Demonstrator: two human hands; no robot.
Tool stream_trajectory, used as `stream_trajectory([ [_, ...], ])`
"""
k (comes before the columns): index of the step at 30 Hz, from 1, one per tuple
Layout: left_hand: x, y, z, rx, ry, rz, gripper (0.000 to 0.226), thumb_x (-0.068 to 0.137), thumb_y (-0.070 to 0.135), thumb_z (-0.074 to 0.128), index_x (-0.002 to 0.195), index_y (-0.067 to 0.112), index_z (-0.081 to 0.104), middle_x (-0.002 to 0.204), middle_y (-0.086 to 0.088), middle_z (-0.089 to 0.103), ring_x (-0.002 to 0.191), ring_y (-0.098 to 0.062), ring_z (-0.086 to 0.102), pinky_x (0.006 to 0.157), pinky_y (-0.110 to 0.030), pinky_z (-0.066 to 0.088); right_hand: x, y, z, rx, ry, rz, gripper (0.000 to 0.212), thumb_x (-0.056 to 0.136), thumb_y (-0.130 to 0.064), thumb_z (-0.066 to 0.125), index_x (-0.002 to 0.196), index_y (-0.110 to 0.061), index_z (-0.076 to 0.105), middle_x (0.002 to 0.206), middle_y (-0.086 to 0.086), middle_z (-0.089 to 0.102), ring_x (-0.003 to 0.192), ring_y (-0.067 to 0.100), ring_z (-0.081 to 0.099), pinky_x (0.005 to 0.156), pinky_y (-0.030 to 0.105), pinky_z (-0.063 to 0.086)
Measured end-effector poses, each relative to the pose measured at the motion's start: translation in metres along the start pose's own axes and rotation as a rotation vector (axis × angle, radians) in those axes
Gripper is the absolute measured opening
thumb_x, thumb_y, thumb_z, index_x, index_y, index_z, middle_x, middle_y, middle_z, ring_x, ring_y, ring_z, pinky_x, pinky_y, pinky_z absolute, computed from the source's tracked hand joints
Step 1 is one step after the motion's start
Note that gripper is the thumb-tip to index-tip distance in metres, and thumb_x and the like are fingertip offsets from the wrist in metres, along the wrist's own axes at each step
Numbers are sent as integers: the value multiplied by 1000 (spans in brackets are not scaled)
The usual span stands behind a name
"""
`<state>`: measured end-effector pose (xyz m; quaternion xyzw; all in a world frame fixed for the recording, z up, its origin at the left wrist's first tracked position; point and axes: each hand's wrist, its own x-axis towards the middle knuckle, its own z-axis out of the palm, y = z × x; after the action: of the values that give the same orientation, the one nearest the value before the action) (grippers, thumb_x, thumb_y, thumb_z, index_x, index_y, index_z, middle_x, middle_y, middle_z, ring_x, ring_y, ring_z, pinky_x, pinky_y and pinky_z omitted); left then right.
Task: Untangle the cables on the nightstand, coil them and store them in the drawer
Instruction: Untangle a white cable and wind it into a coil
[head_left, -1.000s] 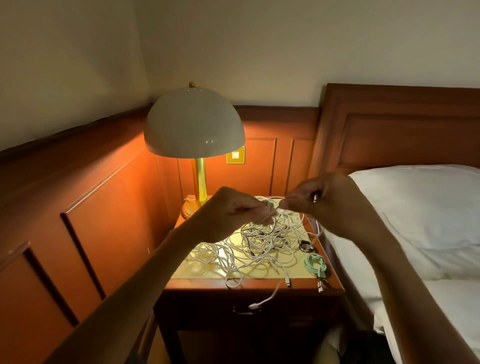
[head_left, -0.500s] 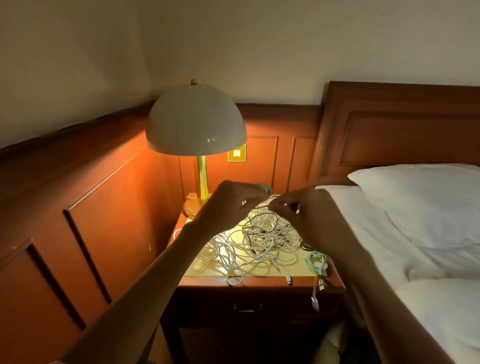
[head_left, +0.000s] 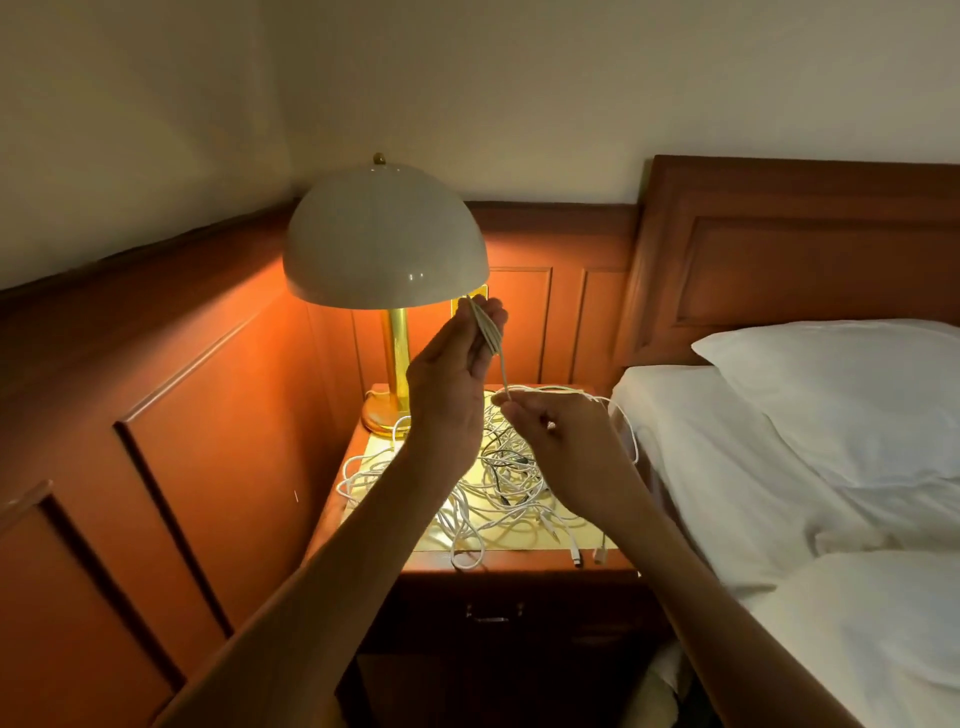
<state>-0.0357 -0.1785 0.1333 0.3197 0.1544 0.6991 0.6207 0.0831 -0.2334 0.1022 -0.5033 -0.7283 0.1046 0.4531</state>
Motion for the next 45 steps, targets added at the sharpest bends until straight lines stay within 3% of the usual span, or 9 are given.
stream_trajectory([
  [4, -1, -9, 6, -15, 91, 16, 14, 98, 14, 59, 98, 8, 72, 97, -6, 77, 100, -20, 72, 87, -25, 57, -1, 1, -6, -50, -13, 18, 26, 101, -29, 56, 102, -15, 77, 82, 13, 74, 79, 25, 68, 77, 33, 49],
  [8, 4, -19, -16, 956, -107, 652, 33, 102, 20, 58, 70, 11, 63, 65, 3, 62, 66, -6, 63, 65, -27, 53, -3, -4, -17, -152, -116, -2, 22, 100, -31, 59, 100, -22, 79, 65, 3, 68, 62, 13, 59, 62, 24, 40],
  [11, 3, -15, -35, 1269, -467, 795, 19, 100, 12, 60, 87, 6, 72, 85, 19, 65, 82, 16, 59, 75, -12, 49, 3, 1, -35, -238, -100, -38, 21, 96, -31, 64, 83, -21, 78, 57, -1, 61, 53, 11, 51, 57, 29, 34],
  [17, -7, -4, -57, 1178, -818, 301, 24, 101, 13, 54, 102, 2, 75, 89, 2, 75, 81, -9, 70, 71, -35, 55, 15, 2, -66, -208, -67, -96, 7, 75, -38, 84, 78, -33, 79, 66, -9, 69, 57, 9, 58, 51, 22, 39],
  [19, -12, 1, -55, 968, -823, 110, 30, 101, 12, 47, 106, 0, 73, 98, -5, 77, 92, -23, 73, 82, -43, 57, 20, 5, -68, -30, -65, -77, 7, 75, -36, 84, 78, -31, 80, 67, -2, 70, 56, 21, 59, 50, 37, 42],
  [22, -25, 6, -41, 733, -695, 8, 26, 97, 11, 46, 102, 9, 71, 90, 0, 77, 84, -18, 73, 78, -31, 58, 22, 9, -61, 361, -53, 13, 13, 81, -33, 80, 87, -21, 80, 67, 26, 61, 50, 40, 43, 47, 40, 35],
  [29, -29, -6, -5, 298, -352, -51, 39, 99, 18, 47, 81, 16, 81, 78, 1, 74, 77, -7, 69, 72, -18, 54, 16, -2, -18, 755, 107, 195, 45, 99, -32, 56, 83, 10, 57, 59, 7, 21, 47, 14, 17, 47, 28, 16],
  [40, -28, -23, -19, 880, -367, 196, 36, 105, 37, 40, 96, 18, 69, 78, -4, 65, 76, -19, 61, 74, -39, 50, 1, 13, -32, 592, -4, 159, 35, 90, -35, 63, 113, -10, 73, 53, -15, 54, 44, 2, 30, 48, 20, 26],
  [45, -32, -20, -16, 1013, -397, 250, 28, 108, 27, 42, 88, 23, 62, 69, 13, 59, 65, -9, 56, 62, -29, 46, 0, 20, -39, 630, -61, 176, 20, 92, -36, 69, 107, -28, 77, 68, 7, 62, 48, 22, 25, 52, 30, 19],
])
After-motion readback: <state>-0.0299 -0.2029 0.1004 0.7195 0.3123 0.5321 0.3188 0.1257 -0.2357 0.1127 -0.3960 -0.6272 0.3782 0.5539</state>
